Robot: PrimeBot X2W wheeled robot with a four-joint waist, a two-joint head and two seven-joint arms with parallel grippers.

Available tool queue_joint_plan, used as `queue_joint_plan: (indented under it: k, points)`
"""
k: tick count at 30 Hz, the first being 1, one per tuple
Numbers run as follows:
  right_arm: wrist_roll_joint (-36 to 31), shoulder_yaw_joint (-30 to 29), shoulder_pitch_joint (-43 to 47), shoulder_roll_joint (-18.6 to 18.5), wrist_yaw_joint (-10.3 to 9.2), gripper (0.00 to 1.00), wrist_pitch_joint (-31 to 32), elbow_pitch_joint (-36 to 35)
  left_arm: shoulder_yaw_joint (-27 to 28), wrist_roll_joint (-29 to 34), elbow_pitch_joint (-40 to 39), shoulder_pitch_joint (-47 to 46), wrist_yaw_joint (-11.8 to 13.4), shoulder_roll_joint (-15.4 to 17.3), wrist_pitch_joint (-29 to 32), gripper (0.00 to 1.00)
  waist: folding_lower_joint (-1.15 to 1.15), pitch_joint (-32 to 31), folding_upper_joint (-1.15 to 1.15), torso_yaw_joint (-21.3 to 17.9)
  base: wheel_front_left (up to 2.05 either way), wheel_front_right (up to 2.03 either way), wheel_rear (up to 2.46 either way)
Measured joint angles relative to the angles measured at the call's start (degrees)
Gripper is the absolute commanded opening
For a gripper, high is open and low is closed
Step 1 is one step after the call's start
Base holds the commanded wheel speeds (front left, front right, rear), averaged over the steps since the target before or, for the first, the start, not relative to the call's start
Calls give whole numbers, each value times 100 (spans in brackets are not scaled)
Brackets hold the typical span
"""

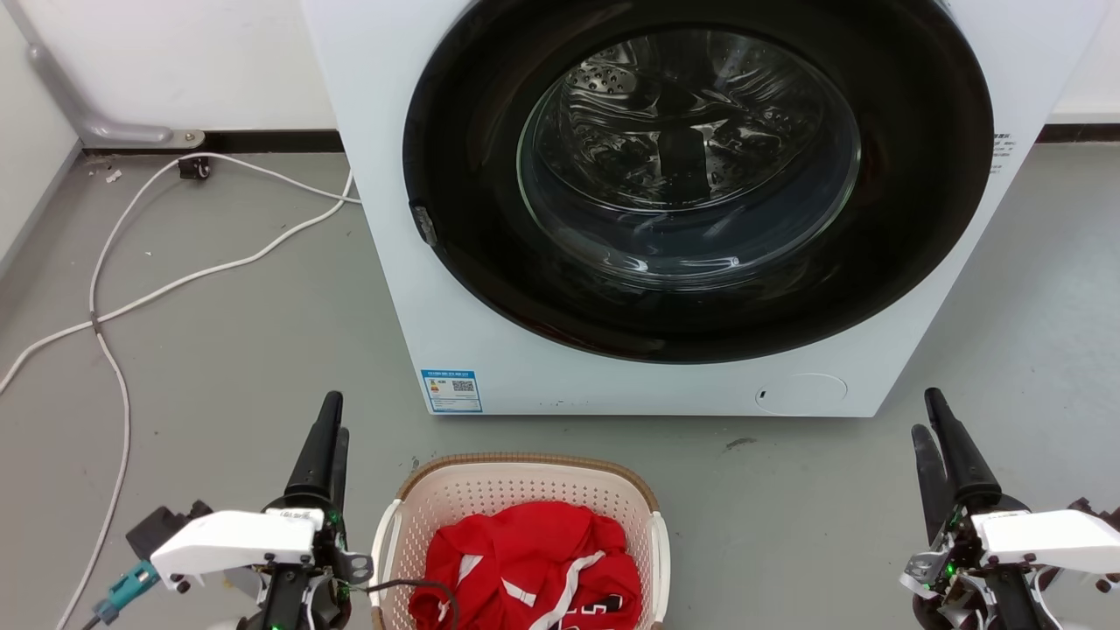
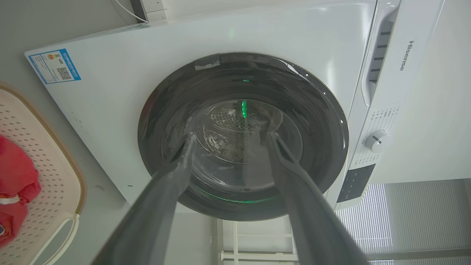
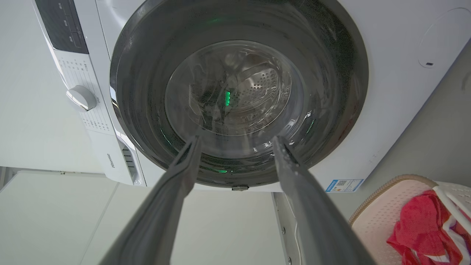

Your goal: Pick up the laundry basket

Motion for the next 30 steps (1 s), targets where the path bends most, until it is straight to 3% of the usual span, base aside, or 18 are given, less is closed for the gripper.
queue_joint_plan:
  k: [14, 30]
  points:
    - [-1968, 80, -19, -12, 0, 100, -315, -194, -255, 1942, -325, -69, 0, 0, -326, 100, 0, 27, 0, 18, 0, 0, 0]
    - [-4029, 209, -32, -8, 1, 100, -639, -258, -537, 3494, -346, -190, 81, 1, -636, 100, 0, 40, 0, 59, 0, 0, 0]
